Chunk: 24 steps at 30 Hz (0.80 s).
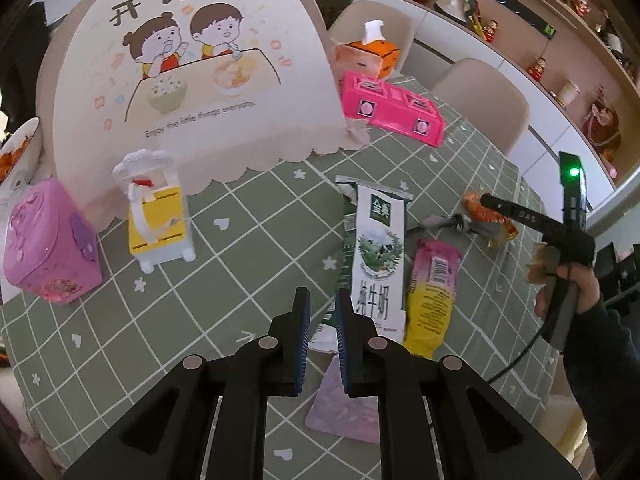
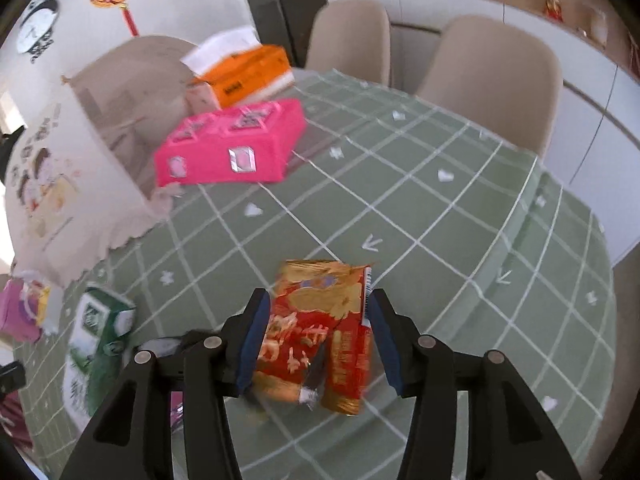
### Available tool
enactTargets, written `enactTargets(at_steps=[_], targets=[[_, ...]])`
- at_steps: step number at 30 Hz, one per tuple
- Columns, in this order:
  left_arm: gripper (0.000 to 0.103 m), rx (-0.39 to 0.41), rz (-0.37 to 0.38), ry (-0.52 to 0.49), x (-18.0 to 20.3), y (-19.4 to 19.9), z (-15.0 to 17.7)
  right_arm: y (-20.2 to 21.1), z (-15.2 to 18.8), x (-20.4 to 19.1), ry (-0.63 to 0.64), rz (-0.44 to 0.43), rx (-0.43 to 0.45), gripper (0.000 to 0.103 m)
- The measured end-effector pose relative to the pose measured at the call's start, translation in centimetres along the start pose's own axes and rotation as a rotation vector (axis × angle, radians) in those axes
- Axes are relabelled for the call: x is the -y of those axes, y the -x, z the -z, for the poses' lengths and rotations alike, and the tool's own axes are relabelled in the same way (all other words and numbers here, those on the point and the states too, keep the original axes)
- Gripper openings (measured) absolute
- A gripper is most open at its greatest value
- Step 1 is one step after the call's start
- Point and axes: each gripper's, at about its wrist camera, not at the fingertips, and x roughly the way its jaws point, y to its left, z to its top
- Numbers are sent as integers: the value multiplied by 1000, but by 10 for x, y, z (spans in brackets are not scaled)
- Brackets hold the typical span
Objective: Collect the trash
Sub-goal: 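Grasp the milk carton with left tool while right tool grasps red snack packet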
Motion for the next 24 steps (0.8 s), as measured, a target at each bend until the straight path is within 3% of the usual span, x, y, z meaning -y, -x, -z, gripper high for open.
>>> enactTargets(at_steps=[6,8,10,11,15,17,19,24], targets=[[14,17,-12,-25,6,0,-5,-8,8,-8,32,13,-28,50],[15,12,0,-24,9,-2,-7,-4,10,-11,54,-10,-45,40],[15,9,8,-29,12,-4,-8,4,14,-14,80,-27,-45,20],[15,7,12,-32,13,-4,-9,10,17,-16,96,-34,-46,14],[17,-5,65,-43,17,-11,-11,33,30,-20,126,-74,-47,11],[22,-13,117,-32,14,-17,-11,44,37,-19,128,-79,-41,11],[35,-20,158,-6,9,-24,-13,57,43,-17,113,-87,-31,11],[50,-65,224,87,-3,-51,-23,82,55,-9,56,-78,-9,11]])
